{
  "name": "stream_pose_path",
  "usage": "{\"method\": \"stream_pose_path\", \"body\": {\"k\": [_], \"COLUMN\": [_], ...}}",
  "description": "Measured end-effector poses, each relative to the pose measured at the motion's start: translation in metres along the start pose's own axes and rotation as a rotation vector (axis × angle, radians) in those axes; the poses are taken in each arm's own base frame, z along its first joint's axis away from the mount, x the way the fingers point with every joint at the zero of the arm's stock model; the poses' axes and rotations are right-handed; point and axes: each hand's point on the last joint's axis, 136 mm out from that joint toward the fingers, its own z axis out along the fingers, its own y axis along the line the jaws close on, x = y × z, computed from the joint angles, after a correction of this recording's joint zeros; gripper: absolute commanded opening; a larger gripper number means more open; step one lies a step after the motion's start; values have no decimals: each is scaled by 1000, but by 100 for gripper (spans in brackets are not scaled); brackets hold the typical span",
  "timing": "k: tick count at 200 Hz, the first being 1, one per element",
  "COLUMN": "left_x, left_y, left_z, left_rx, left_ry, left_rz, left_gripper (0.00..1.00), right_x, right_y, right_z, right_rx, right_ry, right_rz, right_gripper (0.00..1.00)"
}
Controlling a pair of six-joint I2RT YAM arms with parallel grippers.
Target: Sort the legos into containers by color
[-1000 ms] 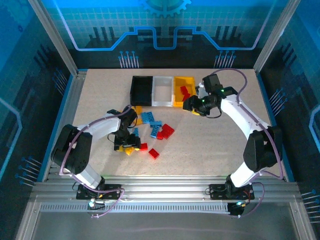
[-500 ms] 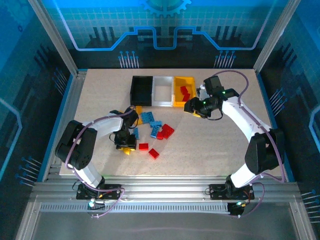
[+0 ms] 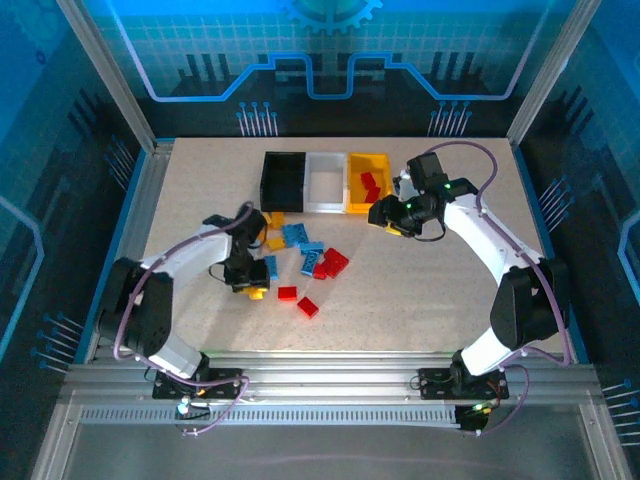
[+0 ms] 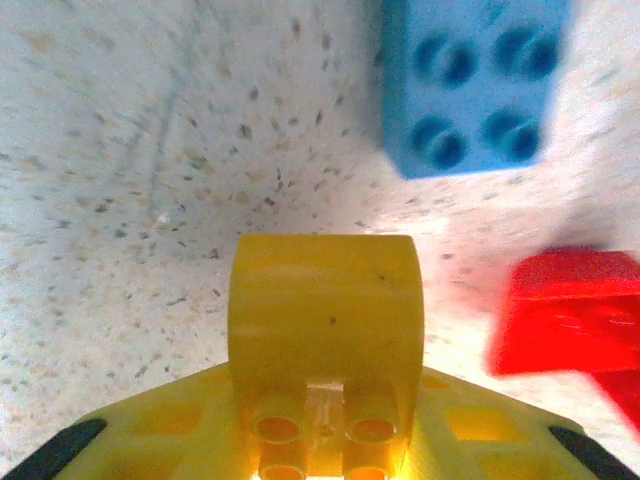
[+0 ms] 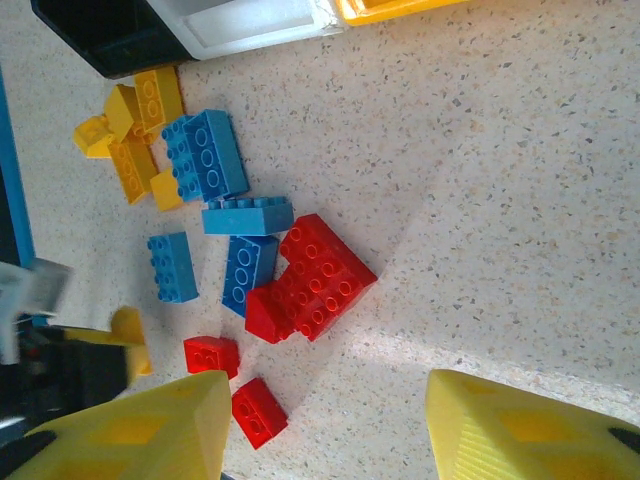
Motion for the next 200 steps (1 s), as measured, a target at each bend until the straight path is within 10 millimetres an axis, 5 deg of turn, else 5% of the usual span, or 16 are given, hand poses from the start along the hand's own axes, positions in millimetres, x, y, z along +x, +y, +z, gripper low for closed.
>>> {"method": "stream_pose_path", "body": {"k": [43,69,118,153,200], "left_x": [-92,-152,-238,-257,-270], "left_y": [-34,-68,-95,-92,-91], "left_z": [-98,-126,-89,-61,-59], "left_rx": [228,311,317,280,282], "left_ry": [-256,-324,-308,-274,-282], "left_rz": [-89,-66,-72,-85,-92], "left_gripper": [37,37,37,41,56], "right_x": [5,13,30,36,41], "right_y": [4,10,26,27,21], "right_z": [-6,-8,-22,-37,-39], "right_rx": [-10,-18,-21,-7,24], "right_ry": [-11,-5,-13,-34,-25], "right_rz": [-2,-10,-48,-50,-36], "right_gripper": [56,56,56,56,56]}}
